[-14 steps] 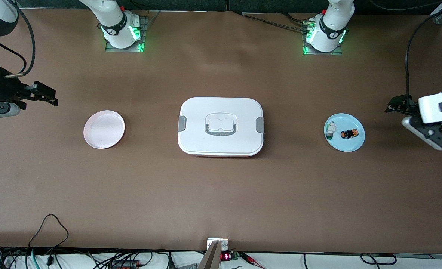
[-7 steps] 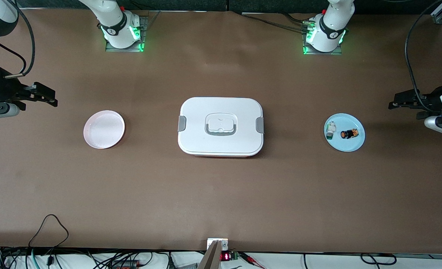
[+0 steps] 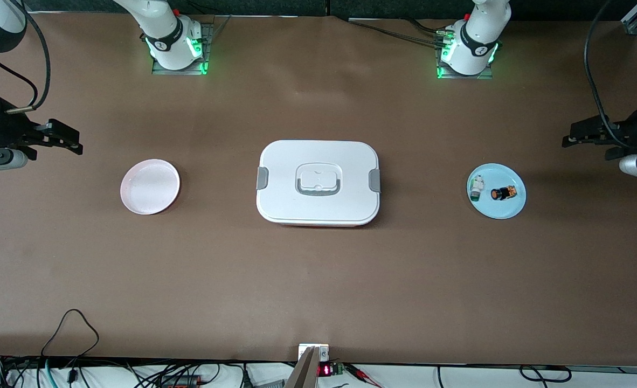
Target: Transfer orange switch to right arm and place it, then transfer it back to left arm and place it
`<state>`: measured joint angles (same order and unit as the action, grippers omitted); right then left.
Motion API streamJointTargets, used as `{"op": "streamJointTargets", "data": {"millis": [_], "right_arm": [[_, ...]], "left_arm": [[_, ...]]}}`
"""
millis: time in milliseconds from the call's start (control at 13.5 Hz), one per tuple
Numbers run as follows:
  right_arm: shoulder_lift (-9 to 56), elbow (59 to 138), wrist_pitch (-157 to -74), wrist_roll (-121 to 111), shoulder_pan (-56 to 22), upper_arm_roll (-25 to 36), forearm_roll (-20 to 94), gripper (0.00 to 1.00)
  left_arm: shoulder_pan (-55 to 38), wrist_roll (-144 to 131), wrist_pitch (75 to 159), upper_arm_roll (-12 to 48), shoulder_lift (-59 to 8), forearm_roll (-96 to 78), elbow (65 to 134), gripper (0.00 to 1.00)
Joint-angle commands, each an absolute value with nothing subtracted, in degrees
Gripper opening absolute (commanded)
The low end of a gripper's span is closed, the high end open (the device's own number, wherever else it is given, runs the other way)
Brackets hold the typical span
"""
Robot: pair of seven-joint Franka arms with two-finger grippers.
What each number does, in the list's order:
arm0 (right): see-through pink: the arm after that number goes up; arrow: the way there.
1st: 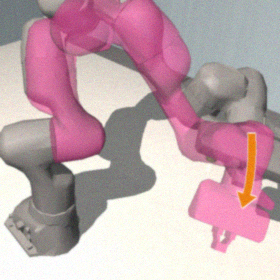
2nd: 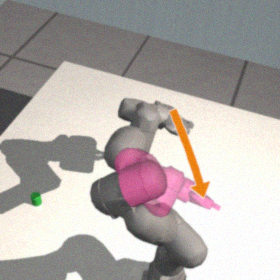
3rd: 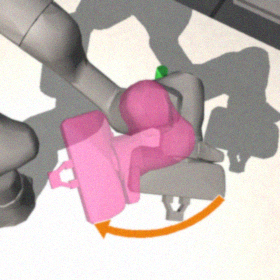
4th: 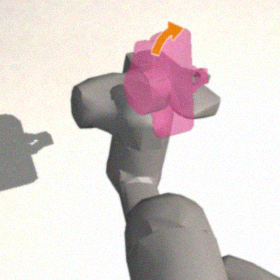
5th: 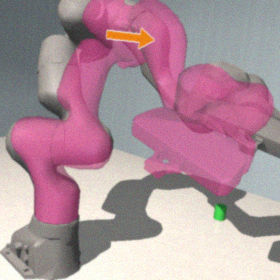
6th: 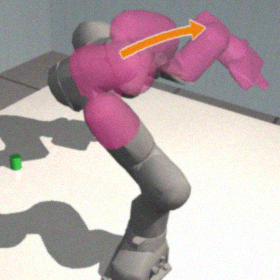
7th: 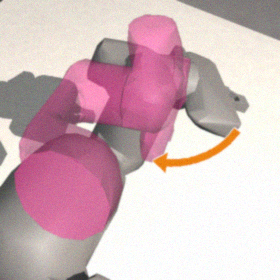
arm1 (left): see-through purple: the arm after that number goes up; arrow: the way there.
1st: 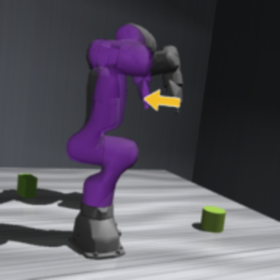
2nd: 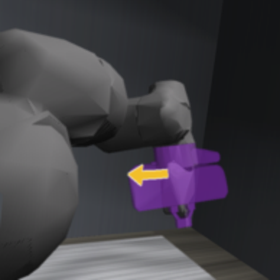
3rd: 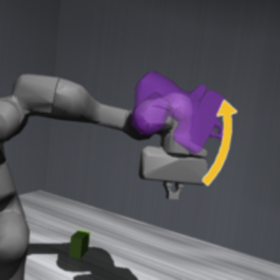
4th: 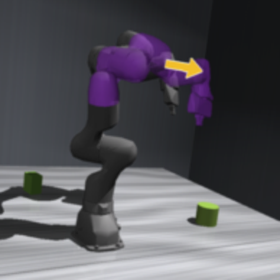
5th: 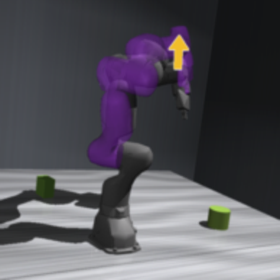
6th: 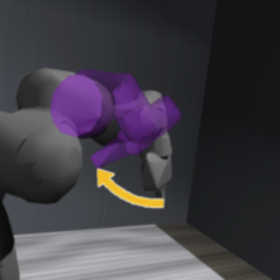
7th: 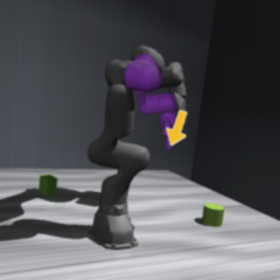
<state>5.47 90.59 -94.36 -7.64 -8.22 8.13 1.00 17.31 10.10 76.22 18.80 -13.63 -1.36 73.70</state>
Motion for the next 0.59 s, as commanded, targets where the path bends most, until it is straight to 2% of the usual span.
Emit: {"op": "streamJointTargets", "data": {"millis": [0,370,518], "right_arm": [[5.54,90.18,-94.66,-7.03,-8.00,8.00,0.70,1.00],[5.54,90.18,-95.01,-7.03,-8.00,8.00,0.88,1.00],[5.54,90.18,-95.01,-7.03,-7.91,8.00,0.88,1.00]], "left_arm": [[6.27,8.26,74.62,8.20,-10.39,-2.20,72.86,1.00],[-3.32,6.59,75.06,-0.59,-6.33,-2.46,76.02,1.00],[-4.66,6.59,75.41,-2.11,-5.02,-2.46,77.25,1.00]]}}
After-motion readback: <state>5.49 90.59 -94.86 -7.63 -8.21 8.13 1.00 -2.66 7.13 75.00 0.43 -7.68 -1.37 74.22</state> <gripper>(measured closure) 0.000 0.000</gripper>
